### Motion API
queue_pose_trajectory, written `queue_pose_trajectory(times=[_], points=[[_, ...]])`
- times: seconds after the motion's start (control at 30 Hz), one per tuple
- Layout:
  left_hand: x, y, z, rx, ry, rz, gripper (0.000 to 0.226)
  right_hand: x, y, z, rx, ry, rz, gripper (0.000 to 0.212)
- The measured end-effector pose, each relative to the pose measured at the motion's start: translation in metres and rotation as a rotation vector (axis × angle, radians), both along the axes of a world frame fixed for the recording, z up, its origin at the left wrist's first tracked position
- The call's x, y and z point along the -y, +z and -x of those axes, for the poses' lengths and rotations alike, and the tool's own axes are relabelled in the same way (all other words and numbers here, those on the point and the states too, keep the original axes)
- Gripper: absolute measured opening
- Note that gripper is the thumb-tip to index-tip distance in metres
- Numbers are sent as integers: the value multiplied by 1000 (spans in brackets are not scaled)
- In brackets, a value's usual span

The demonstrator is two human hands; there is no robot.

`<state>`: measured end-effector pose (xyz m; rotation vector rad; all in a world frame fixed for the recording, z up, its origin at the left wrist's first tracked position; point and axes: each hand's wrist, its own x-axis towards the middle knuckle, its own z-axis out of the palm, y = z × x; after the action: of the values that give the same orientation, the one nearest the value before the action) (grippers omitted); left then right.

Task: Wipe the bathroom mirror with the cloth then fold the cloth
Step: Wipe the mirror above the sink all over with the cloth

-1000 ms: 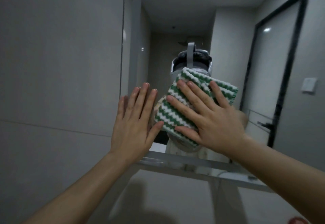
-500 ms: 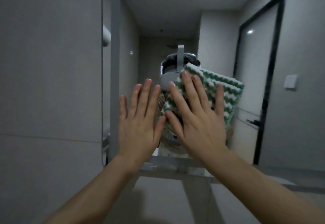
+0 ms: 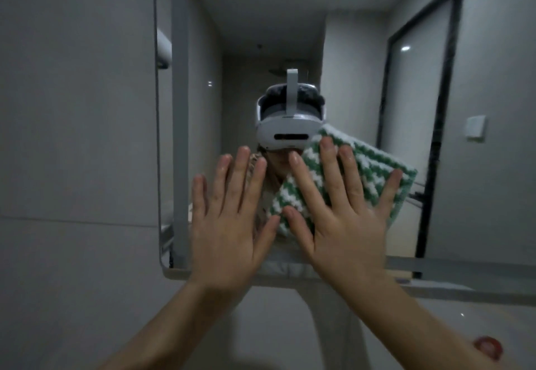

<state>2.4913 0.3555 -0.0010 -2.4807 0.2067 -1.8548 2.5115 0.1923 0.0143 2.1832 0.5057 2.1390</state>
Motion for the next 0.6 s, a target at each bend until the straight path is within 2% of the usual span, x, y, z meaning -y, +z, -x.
queue_pose_trajectory(times=[0.13,0.33,0.47,0.6], points=[[6,-38,3,-20,1,-22,61,3,-40,1,-35,-14,-20,55],[13,-65,8,-18,13,7,57,8,-52,1,-51,-28,-5,55],[12,-51,10,-44,11,13,56,14,-45,3,-81,-40,45,54],[14,-7,9,-48,14,54,53,23,-26,2,-77,-16,109,52]])
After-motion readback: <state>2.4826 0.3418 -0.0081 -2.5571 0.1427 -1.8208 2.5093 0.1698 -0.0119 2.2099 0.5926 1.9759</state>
